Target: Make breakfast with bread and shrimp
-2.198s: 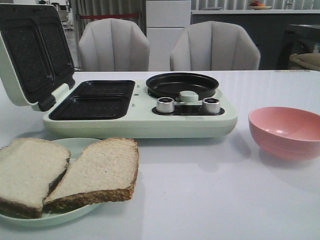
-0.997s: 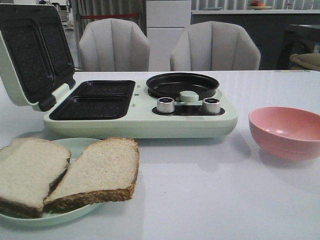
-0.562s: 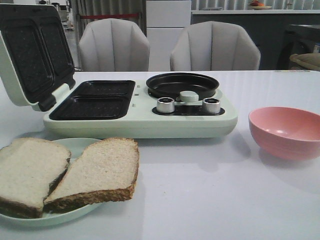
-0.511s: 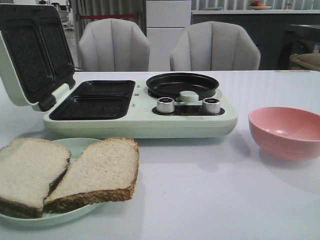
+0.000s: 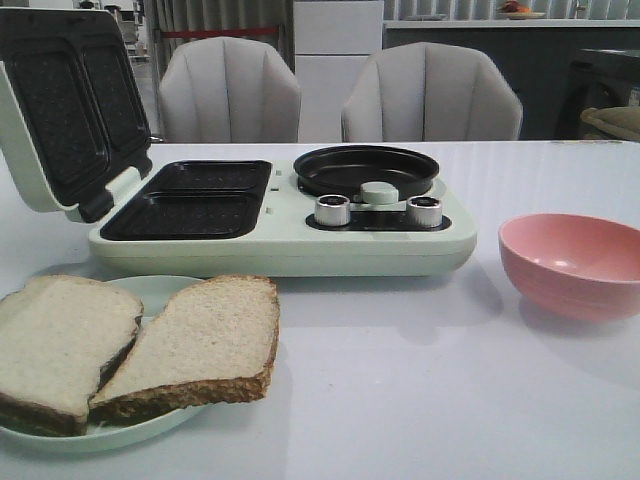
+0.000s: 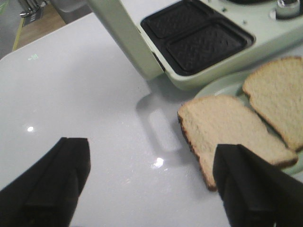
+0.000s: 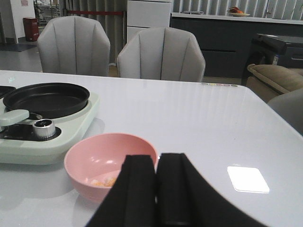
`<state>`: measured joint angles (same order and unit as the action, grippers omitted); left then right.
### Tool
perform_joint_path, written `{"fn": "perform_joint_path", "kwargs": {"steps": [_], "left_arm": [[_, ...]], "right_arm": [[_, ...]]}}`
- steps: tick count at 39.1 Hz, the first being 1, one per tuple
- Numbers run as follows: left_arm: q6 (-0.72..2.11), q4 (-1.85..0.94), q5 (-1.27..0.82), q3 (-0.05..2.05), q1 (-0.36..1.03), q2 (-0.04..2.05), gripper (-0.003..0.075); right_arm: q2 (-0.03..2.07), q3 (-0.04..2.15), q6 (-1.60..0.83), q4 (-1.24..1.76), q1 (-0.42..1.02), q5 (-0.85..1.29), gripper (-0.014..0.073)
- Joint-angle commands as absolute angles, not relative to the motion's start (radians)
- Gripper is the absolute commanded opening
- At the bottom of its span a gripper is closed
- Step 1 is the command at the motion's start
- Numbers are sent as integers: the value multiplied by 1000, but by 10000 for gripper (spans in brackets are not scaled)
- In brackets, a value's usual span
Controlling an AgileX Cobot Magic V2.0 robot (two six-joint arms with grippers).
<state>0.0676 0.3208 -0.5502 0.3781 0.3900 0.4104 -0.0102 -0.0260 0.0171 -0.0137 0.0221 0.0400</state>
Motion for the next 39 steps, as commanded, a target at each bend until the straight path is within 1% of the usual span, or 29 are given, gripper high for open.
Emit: {"fn": "perform_joint_path", "kwargs": {"steps": [1, 11, 17, 30, 39], "left_arm": [[68, 462, -555, 409, 480, 466, 585], [74, 707, -664, 409, 715, 652, 585], [74, 808, -681, 409, 795, 777, 585], [74, 988, -662, 409, 807, 1046, 585], [74, 1088, -591, 414, 807, 1196, 585]], "right_arm": [[-32, -10, 16, -21, 14, -41, 142], [-32, -10, 16, -21, 14, -41, 142], [-32, -10, 16, -21, 14, -41, 142], [-32, -10, 16, -21, 14, -41, 142], [-32, -10, 16, -21, 14, -41, 142]]}}
